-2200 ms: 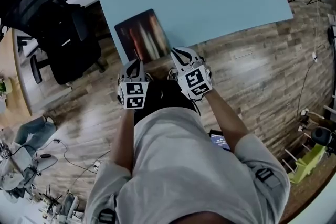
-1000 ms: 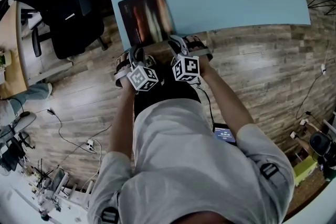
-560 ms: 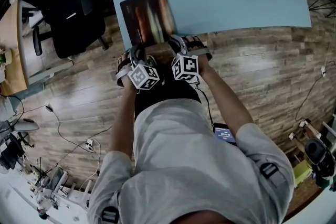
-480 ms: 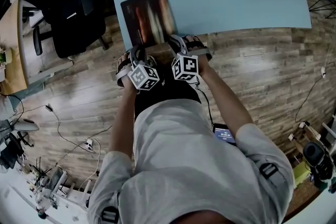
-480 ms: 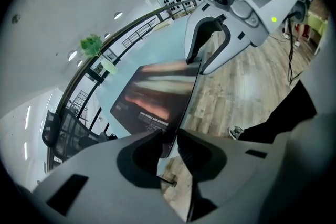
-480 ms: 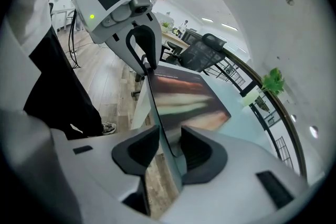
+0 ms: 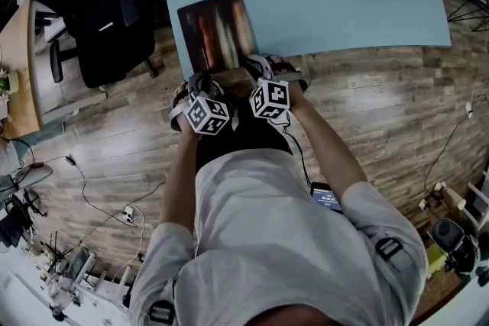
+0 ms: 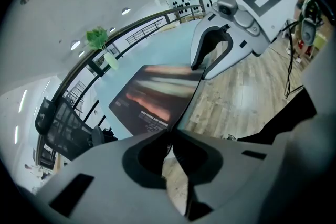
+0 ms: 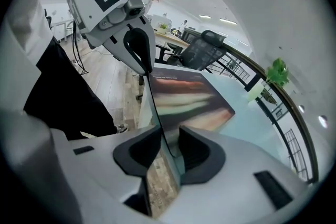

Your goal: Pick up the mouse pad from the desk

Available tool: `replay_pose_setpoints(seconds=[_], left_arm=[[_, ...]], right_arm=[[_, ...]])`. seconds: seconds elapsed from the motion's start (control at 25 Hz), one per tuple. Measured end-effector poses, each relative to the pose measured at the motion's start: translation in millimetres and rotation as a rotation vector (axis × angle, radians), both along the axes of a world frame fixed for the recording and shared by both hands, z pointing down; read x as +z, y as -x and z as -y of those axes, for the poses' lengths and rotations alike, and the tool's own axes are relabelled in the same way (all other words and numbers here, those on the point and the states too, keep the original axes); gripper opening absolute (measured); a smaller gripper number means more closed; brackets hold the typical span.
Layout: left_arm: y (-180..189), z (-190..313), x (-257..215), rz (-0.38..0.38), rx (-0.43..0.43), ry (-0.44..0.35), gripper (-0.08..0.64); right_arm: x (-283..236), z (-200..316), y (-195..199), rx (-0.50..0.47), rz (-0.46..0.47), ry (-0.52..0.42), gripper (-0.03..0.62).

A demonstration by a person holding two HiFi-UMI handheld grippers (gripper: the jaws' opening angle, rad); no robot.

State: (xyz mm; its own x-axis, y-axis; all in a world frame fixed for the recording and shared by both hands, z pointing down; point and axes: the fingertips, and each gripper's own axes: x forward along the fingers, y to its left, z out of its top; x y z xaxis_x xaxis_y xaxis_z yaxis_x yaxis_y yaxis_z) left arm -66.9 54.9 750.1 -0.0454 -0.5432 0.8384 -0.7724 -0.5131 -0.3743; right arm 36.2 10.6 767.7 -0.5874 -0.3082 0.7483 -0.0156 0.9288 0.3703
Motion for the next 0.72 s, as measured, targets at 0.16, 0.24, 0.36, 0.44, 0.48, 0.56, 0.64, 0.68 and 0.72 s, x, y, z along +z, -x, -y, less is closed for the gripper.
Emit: replay_pose_setpoints(seconds=[0.16,0.24,0.36,0.44,0.48,0.56,0.64,0.68,0.72], left_arm=[[-1.5,0.2,0.5,-0.018,0.021,0.007,0.036],[-1.3,0.1,2.6,-0.030,0.036,0.010,0.034],[-0.1,-2.7,2.1,-0.073,0.035,0.036,0.032],[-0.4,-0.4,-2.1,-0.103,0.032,0.044,0.031],[-0.2,1.7,-3.9,-0.119,0.029,0.044,0.031],[1.9,4.0,-4.6,-0.149,0.021,0.046,0.029],[3.9,4.8,-2.0,-0.179,0.010,0.054,0.029],[4.5,5.3,-0.6,-0.195,0.002,0.058,0.029],[5.2,6.0,0.2,-0.210,-0.007,0.060,0.029]], right_arm=[[1.5,-0.6,-1.1,0.009,-0.007,0.023,0.105],[3.1,-0.5,-0.6,0.010,-0.016,0.037,0.103],[3.5,-4.7,0.4,0.012,-0.031,0.068,0.092],[1.3,-5.1,-0.2,0.012,-0.041,0.084,0.081],[-0.3,-4.3,-0.2,0.014,-0.042,0.091,0.067],[-2.5,-3.2,1.4,0.027,-0.037,0.104,0.032],[-2.8,-2.2,3.2,0.046,-0.034,0.121,0.028],[-2.7,-1.4,3.8,0.057,-0.034,0.128,0.026],[-3.0,-0.4,4.5,0.067,-0.034,0.134,0.024]])
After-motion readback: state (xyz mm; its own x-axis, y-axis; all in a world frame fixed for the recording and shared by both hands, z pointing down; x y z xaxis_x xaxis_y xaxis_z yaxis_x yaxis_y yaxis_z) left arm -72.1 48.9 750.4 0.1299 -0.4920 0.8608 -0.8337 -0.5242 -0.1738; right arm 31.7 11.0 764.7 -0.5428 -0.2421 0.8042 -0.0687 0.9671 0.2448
